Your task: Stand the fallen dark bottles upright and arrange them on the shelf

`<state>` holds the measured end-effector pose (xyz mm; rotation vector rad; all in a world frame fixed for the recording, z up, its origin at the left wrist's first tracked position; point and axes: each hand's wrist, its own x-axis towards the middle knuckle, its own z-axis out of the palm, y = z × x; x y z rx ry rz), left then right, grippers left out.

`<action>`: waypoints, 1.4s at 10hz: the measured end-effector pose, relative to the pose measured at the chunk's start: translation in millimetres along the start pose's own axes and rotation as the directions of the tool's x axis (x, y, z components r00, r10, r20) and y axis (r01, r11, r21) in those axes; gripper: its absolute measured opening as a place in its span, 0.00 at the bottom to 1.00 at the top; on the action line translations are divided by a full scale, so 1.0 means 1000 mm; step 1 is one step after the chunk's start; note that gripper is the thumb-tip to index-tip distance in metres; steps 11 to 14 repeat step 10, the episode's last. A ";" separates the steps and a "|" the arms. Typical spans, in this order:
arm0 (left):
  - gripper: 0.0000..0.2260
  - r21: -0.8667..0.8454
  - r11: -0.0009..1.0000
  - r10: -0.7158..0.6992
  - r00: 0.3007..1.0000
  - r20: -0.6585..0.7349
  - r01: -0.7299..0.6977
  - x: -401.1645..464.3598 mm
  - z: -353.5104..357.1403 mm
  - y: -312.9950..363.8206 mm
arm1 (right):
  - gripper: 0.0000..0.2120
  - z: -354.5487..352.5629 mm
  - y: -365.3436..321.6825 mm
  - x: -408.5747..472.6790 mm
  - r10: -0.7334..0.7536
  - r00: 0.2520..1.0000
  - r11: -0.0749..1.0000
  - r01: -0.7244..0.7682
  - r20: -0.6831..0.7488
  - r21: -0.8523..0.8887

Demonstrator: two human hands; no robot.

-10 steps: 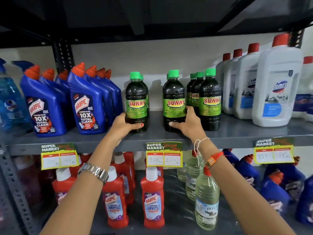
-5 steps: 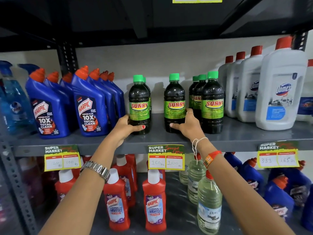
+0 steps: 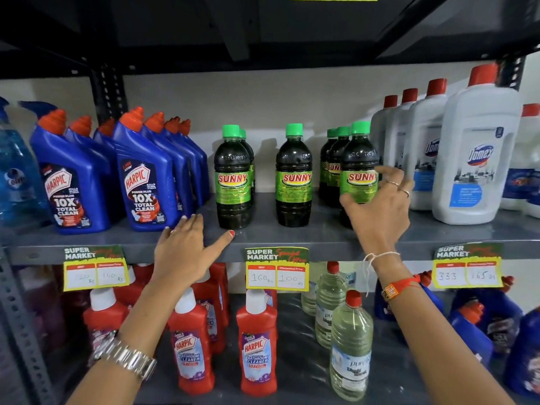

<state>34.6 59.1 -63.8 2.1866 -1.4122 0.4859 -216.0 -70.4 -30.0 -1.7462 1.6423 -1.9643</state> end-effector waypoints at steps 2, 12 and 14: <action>0.41 0.119 0.993 -0.002 0.997 -0.082 0.012 -0.004 0.006 0.002 | 0.49 0.000 0.025 0.009 0.028 0.934 0.998 -0.043 0.356 0.035; 0.40 0.113 0.993 -0.030 0.997 -0.069 0.038 -0.009 0.005 0.009 | 0.43 0.005 0.017 0.022 0.101 0.876 0.992 -0.127 0.471 0.024; 0.40 0.113 0.993 -0.030 0.997 -0.069 0.038 -0.009 0.005 0.009 | 0.43 0.005 0.017 0.022 0.101 0.876 0.992 -0.127 0.471 0.024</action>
